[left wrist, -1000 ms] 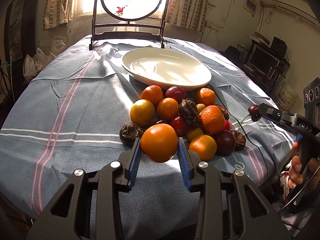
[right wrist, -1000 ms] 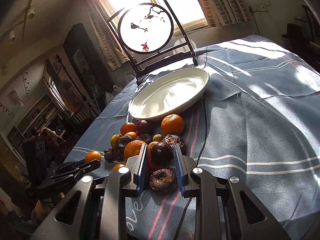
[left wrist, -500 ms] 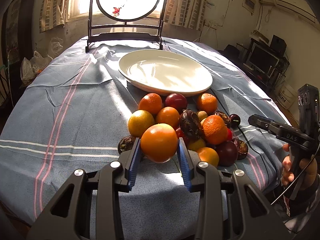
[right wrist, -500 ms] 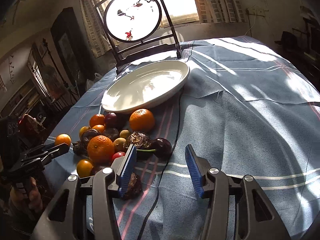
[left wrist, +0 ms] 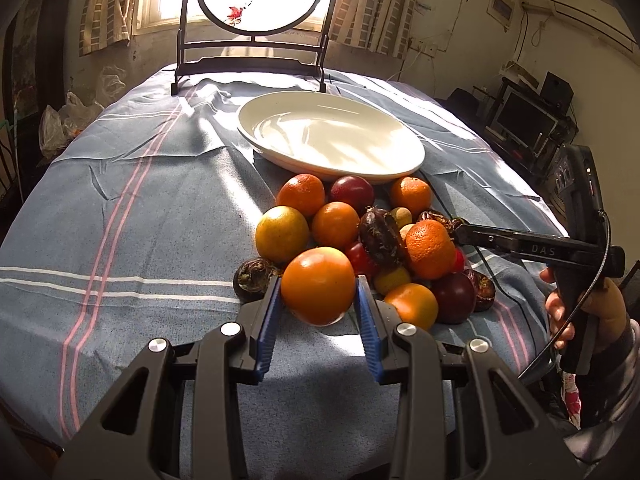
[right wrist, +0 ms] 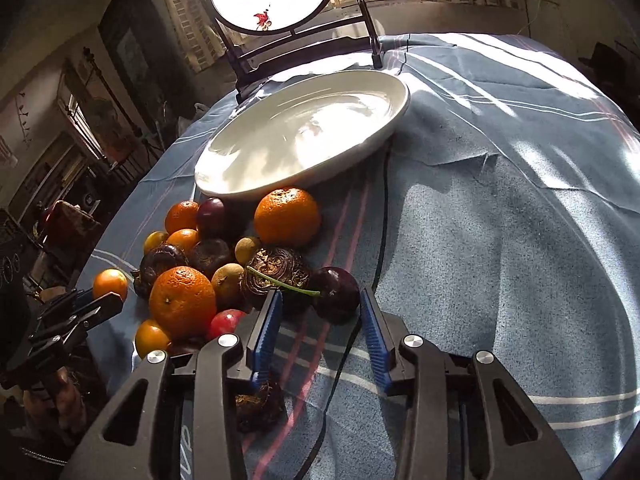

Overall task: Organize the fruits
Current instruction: 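Carry both fruits onto the white plate and open both tools, then grasp a brown dried date with the left tool while the right tool grasps a dried fig, then lower both dried fruits onto the white plate and open both tools, then grasp the yellow grapefruit with the left tool while the right tool grasps a red plum, then place the grapefruit and plum on the white plate and open both tools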

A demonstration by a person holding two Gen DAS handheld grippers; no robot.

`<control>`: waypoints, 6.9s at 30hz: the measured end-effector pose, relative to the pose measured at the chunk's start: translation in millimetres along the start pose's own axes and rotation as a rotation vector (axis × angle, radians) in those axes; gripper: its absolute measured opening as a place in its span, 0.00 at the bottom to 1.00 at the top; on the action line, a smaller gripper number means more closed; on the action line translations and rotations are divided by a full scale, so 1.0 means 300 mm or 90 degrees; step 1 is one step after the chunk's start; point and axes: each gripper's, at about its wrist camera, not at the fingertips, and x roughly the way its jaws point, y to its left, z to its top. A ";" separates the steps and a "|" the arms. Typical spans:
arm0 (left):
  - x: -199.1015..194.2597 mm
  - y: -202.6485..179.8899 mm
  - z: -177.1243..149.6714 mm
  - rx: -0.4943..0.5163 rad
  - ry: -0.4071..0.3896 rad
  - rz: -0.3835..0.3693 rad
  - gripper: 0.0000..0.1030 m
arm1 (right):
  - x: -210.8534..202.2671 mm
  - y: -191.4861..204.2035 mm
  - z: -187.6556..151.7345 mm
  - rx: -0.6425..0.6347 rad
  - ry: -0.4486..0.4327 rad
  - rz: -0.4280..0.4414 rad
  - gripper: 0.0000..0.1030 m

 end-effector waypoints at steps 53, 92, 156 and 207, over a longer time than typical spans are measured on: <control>0.524 0.135 0.653 -0.083 0.102 0.010 0.60 | 0.229 0.105 0.593 -0.036 -0.057 -0.058 0.55; 0.041 0.055 -0.013 0.073 0.033 0.027 0.36 | -0.103 0.235 -0.209 -0.147 -0.072 -0.077 0.56; 0.114 0.099 0.087 0.051 0.068 0.011 0.60 | -0.142 0.152 -0.153 -0.064 -0.134 -0.055 0.54; -0.006 0.109 0.095 -0.018 -0.019 -0.019 0.35 | -0.223 0.104 -0.115 0.007 -0.139 0.094 0.37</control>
